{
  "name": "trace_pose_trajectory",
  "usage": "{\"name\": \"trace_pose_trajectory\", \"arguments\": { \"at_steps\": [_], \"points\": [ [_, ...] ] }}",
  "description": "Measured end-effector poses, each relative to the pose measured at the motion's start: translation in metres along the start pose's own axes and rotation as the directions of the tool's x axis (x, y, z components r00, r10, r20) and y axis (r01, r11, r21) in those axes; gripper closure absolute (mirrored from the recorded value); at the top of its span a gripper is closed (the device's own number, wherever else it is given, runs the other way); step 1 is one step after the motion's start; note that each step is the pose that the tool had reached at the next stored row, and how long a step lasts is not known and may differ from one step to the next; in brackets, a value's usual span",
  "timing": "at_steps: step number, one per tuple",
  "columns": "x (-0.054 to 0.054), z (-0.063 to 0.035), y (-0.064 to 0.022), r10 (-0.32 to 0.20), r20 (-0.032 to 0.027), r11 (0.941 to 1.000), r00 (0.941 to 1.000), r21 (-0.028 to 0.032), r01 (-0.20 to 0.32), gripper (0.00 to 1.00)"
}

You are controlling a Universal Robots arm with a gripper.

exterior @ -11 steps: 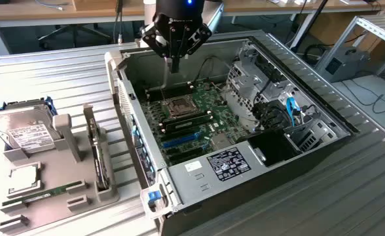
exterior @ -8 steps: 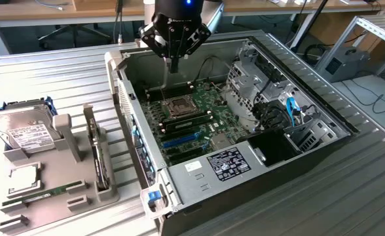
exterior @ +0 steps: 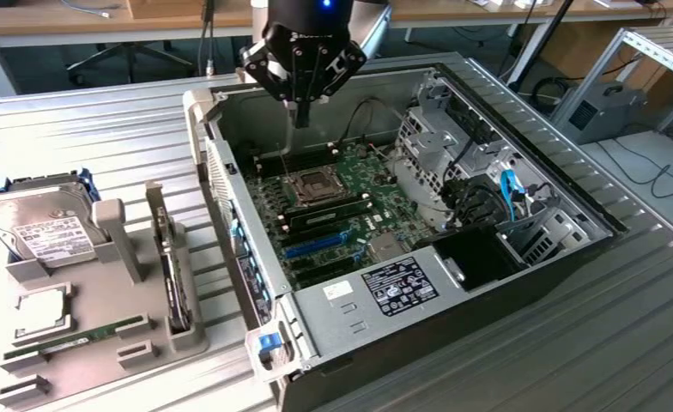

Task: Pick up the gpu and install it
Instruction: 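Reach for the gpu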

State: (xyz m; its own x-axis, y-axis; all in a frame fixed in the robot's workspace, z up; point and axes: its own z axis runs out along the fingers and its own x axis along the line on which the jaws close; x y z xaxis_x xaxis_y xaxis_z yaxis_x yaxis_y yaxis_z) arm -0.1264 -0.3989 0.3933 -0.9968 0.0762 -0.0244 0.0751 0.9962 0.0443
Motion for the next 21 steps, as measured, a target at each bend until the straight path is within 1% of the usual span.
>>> {"name": "trace_pose_trajectory", "arguments": {
  "at_steps": [21],
  "points": [
    [0.0048,-0.0001,-0.0004,0.0,0.0,1.0,1.0,0.0,0.0,0.89]
  ]
}}
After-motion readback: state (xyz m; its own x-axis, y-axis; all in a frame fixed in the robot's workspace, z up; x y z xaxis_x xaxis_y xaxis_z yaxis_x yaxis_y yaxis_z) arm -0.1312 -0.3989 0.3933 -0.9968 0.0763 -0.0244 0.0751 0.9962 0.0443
